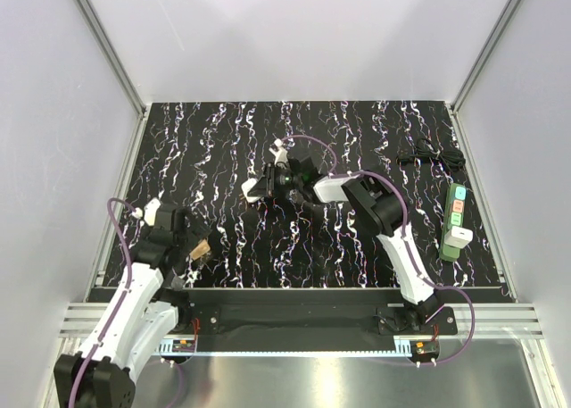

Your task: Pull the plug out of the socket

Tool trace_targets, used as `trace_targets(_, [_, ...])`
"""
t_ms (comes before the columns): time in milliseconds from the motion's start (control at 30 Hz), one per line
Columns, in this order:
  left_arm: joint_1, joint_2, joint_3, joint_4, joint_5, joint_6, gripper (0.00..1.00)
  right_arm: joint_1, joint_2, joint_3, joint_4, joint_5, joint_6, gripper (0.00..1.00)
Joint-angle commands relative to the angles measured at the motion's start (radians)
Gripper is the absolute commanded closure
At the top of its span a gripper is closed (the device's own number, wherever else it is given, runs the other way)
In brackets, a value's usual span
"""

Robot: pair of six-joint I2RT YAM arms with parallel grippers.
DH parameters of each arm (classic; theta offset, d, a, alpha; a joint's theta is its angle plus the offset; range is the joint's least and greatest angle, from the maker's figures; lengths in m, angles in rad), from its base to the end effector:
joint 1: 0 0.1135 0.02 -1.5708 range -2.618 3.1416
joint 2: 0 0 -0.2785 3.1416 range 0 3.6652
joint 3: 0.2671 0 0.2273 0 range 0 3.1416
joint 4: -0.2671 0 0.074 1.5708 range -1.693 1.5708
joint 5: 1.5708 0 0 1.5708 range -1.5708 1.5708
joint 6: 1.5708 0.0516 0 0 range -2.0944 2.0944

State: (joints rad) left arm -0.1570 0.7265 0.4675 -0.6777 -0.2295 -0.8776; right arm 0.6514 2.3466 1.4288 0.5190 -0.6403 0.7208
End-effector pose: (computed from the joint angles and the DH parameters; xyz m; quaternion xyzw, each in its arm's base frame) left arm 0.1132 -0.0060 0.2002 -0.3662 0.8707 -0.0586 0.3230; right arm 0.3807 0.3290 0.1298 -0.1465 0.7964 0.5354 0.2400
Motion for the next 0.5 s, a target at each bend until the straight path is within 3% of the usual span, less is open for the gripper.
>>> trace_targets(0, [0.004, -0.045, 0.062, -0.012, 0.068, 0.020, 0.01, -0.004, 0.023, 0.065, -0.080, -0.006, -0.069, 0.82])
trace_targets(100, [0.004, -0.075, 0.112, -0.037, 0.139, 0.017, 0.01, -0.004, 0.022, 0.087, -0.131, 0.020, -0.110, 0.73])
trace_targets(133, [0.004, -0.084, 0.129, -0.057, 0.159, 0.025, 0.01, -0.004, 0.019, 0.088, -0.143, 0.028, -0.121, 0.60])
trace_targets(233, [0.004, -0.114, 0.201, -0.098, 0.249, 0.058, 0.01, -0.006, 0.000, 0.087, -0.195, 0.063, -0.170, 0.31])
trace_targets(300, [0.004, -0.122, 0.247, -0.140, 0.298, 0.081, 0.01, -0.006, -0.035, 0.055, -0.229, 0.082, -0.208, 0.17])
trace_targets(333, [0.004, -0.137, 0.256, -0.152, 0.306, 0.083, 0.01, -0.004, -0.053, 0.033, -0.237, 0.088, -0.216, 0.14])
trace_targets(367, [0.004, -0.150, 0.264, -0.160, 0.324, 0.083, 0.01, -0.004, -0.105, -0.017, -0.247, 0.102, -0.228, 0.02])
trace_targets(467, [0.004, -0.191, 0.249, -0.161, 0.377, 0.066, 0.01, -0.004, -0.252, -0.147, -0.286, 0.206, -0.254, 0.00])
